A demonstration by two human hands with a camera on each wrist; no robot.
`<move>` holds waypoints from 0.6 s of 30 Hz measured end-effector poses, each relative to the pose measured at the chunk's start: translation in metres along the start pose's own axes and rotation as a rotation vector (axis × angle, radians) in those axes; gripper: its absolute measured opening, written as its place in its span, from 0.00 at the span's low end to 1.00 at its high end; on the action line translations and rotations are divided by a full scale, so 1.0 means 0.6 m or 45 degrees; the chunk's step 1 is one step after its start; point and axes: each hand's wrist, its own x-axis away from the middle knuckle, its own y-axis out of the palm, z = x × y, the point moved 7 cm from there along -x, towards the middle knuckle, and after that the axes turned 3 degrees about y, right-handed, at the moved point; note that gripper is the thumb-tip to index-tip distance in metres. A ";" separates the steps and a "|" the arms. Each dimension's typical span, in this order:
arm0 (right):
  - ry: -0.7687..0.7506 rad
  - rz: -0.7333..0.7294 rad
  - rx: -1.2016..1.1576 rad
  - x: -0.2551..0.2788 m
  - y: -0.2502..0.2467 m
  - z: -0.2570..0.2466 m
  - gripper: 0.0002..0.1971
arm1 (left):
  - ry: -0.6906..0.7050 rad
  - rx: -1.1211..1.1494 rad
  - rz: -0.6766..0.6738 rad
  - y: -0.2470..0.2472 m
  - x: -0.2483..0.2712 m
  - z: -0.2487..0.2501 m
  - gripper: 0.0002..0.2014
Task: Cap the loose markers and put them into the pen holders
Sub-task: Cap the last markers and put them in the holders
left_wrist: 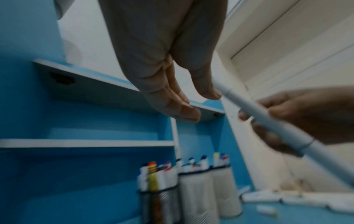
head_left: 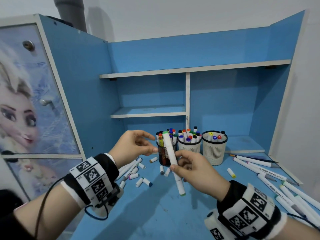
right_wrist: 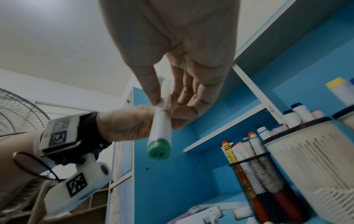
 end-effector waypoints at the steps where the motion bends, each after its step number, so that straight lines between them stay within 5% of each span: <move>1: 0.012 0.012 0.020 -0.008 -0.006 0.004 0.09 | -0.031 -0.084 0.019 -0.012 -0.010 -0.022 0.13; 8: -0.021 0.180 0.172 -0.057 -0.075 0.003 0.12 | -0.303 -0.912 -0.112 -0.071 -0.065 -0.204 0.11; 13: -0.019 0.364 0.287 -0.087 -0.138 0.002 0.23 | -0.485 -1.013 -0.150 -0.074 -0.074 -0.279 0.10; 18: -0.100 0.538 0.284 -0.094 -0.194 0.005 0.45 | -0.531 -1.133 -0.255 -0.037 -0.088 -0.294 0.14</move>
